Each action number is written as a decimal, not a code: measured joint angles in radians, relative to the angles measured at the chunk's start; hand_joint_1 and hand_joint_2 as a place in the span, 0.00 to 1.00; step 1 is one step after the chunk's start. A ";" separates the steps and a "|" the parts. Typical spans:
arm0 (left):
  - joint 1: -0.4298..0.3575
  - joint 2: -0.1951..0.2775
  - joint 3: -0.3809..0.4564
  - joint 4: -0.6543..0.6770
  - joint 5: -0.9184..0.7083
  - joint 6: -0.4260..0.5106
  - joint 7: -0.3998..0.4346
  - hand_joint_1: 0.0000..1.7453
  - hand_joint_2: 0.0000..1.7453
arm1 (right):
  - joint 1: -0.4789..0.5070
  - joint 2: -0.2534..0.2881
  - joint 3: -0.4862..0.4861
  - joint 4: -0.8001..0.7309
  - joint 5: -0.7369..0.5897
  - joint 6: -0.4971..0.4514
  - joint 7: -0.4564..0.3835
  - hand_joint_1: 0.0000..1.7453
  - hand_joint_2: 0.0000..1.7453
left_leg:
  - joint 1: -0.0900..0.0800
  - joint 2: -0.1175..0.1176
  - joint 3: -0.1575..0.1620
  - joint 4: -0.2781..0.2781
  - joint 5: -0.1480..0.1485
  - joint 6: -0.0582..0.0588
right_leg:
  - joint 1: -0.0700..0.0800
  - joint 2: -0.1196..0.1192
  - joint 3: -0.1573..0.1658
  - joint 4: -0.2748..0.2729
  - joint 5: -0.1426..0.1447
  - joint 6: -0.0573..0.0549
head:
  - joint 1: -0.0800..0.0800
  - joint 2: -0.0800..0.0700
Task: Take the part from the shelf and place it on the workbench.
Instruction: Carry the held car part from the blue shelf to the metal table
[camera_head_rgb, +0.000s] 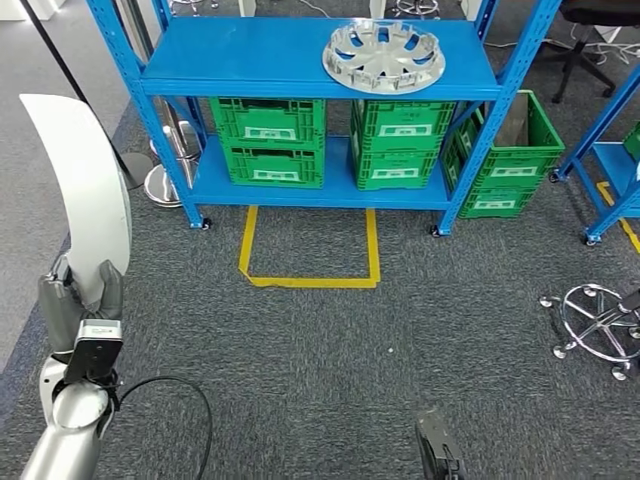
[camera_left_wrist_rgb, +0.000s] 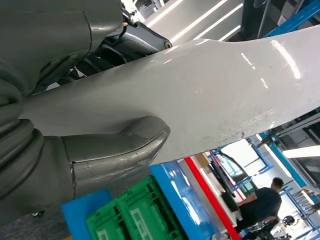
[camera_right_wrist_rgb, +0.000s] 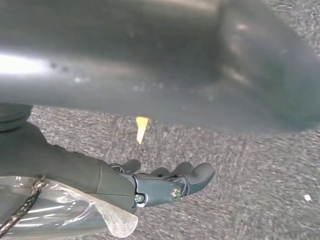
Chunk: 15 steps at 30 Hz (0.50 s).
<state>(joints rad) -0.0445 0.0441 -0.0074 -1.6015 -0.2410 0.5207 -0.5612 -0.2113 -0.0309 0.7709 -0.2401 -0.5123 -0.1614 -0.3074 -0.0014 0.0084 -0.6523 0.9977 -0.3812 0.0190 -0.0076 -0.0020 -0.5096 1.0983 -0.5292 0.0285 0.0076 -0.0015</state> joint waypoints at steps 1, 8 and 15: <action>-0.001 0.000 0.000 -0.003 0.000 0.000 0.000 1.00 1.00 | -0.003 0.000 0.000 -0.001 0.004 0.000 0.001 0.00 0.00 | -0.001 0.001 -0.007 0.001 0.013 -0.005 | 0.002 0.001 0.052 -0.074 -0.022 -0.003 | -0.001 0.000; 0.006 -0.001 0.001 -0.007 -0.003 0.002 -0.002 1.00 1.00 | 0.004 0.009 -0.009 -0.003 0.029 0.001 0.008 0.00 0.00 | 0.008 -0.001 -0.055 0.143 -0.130 -0.042 | 0.004 -0.007 0.027 -0.138 0.016 -0.043 | -0.005 0.000; 0.005 -0.001 0.001 -0.008 -0.003 0.003 -0.002 1.00 1.00 | 0.004 0.009 -0.016 -0.004 0.031 0.001 0.008 0.00 0.00 | 0.006 -0.004 0.113 0.122 -0.120 -0.032 | 0.009 -0.007 -0.102 -0.093 0.090 -0.034 | -0.007 0.000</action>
<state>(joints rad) -0.0394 0.0431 -0.0064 -1.6097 -0.2441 0.5235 -0.5635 -0.2071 -0.0216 0.7548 -0.2437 -0.4818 -0.1599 -0.2991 0.0048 0.0044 -0.5394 1.1198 -0.5010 -0.0129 0.0017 -0.0088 -0.6121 1.0049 -0.4389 -0.0052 0.0010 -0.0015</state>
